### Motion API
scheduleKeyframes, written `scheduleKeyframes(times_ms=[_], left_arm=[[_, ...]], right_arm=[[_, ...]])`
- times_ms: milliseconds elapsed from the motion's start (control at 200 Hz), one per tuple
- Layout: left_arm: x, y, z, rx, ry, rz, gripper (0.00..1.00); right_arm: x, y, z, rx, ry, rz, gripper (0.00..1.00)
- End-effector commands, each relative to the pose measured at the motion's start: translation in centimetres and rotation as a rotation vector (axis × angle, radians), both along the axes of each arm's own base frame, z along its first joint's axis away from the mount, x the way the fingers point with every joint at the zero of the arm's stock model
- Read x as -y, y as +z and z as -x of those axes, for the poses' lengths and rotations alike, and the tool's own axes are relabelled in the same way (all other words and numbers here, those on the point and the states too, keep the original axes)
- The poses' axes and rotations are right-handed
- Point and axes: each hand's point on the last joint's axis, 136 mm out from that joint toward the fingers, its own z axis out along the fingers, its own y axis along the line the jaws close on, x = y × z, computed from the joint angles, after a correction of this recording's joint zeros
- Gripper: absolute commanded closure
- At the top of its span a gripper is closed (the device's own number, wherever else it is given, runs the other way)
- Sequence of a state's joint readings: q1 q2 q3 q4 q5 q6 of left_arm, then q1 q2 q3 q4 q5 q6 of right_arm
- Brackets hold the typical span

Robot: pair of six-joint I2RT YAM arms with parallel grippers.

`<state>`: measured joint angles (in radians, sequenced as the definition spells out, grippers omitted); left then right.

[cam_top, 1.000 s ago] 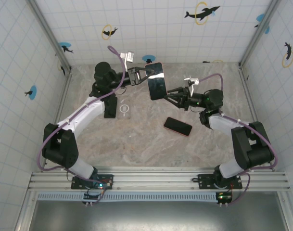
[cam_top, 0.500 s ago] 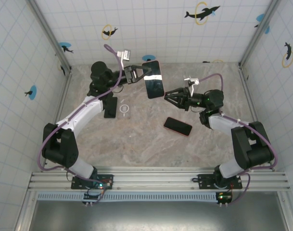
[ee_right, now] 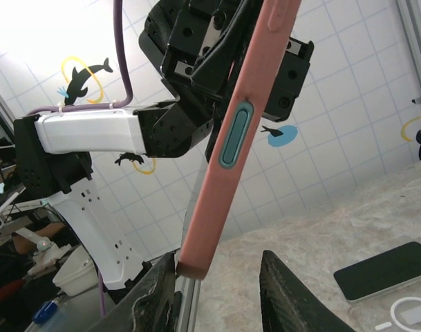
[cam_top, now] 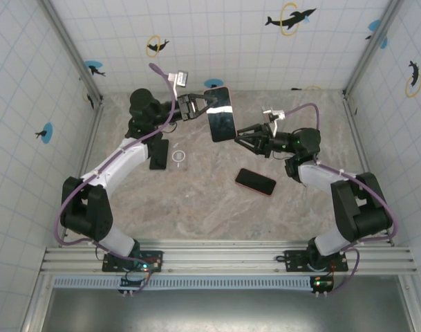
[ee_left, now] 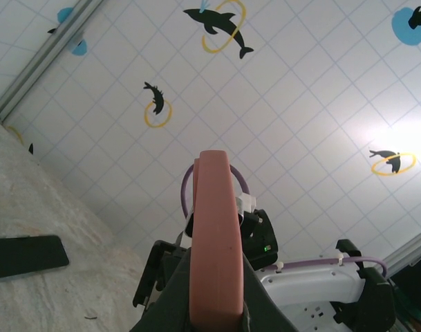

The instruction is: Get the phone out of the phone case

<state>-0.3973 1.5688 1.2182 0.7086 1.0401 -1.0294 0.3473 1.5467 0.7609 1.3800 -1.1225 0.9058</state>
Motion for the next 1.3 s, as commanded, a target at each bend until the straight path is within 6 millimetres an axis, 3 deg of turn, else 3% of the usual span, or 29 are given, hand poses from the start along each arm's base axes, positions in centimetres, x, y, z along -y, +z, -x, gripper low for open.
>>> scheduleKeyframes(times_ms=[0,290,881,1296], left_arm=[[0.0,1.6,0.4,0.069,-0.017,0.023,1.0],[-0.1,2.0,0.6,0.066,-0.02,0.029,1.0],[-0.1,2.2,0.6,0.057,-0.025,0.036,1.0],[-0.1,2.4,0.6,0.036,-0.038,0.055,1.0]], right_arm=[[-0.3,1.8,0.3,0.07,0.016,-0.036,0.65],[-0.3,1.4,0.3,0.059,0.026,-0.031,0.73],[0.5,1.3,0.8,0.055,0.017,-0.042,0.74],[0.3,1.0,1.1,0.064,0.038,-0.03,0.82]])
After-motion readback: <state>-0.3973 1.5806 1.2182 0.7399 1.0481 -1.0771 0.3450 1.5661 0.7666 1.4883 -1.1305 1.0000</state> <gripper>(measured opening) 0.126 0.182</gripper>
